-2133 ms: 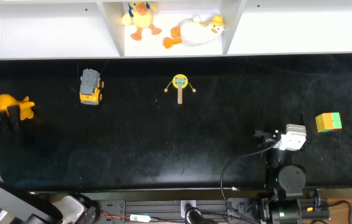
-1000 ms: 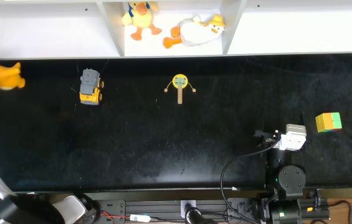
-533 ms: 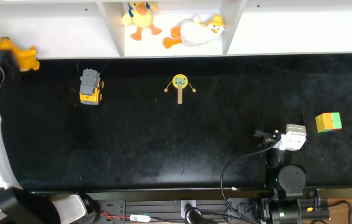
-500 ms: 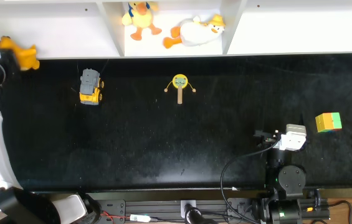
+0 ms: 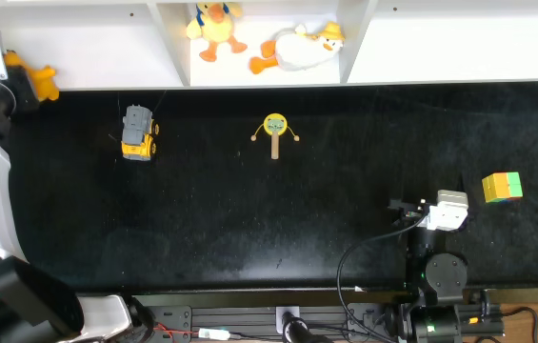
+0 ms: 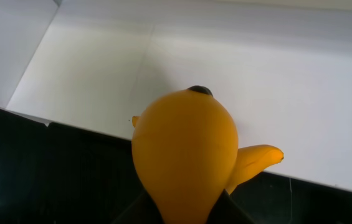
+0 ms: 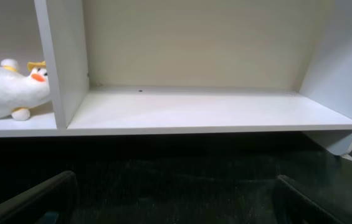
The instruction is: Store Toys
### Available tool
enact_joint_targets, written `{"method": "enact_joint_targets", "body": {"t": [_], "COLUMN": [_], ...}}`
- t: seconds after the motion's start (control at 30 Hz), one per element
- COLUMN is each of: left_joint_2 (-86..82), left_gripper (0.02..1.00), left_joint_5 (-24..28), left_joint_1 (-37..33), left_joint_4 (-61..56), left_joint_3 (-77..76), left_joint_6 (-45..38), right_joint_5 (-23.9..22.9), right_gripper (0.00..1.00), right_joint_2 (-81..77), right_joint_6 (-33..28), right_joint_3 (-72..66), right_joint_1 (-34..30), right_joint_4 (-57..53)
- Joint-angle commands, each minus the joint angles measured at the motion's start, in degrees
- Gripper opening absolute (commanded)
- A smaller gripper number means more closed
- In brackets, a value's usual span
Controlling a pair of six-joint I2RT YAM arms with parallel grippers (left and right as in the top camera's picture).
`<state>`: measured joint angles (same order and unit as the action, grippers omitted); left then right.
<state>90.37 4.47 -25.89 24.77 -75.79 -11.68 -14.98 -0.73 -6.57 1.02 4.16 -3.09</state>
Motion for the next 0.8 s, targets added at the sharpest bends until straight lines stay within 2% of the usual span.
{"method": "enact_joint_targets", "body": {"t": [0.03,0.8], "left_joint_2": [0.9,6.9], "left_gripper": [0.038,0.038], "left_joint_5": [-0.7,-0.1], "left_joint_1": [0.0,0.3], "left_joint_4": [-1.9,-5.3], "left_joint_3": [-2.5,-4.6], "left_joint_6": [1.4,2.7], "right_joint_5": [0.3,0.3], "right_gripper": [0.996,0.993], "right_joint_2": [0.5,0.5], "right_joint_6": [0.4,0.4], "right_joint_3": [-0.8,-0.8], "right_joint_1": [-0.2,-0.2], "right_joint_4": [0.1,0.1]}}
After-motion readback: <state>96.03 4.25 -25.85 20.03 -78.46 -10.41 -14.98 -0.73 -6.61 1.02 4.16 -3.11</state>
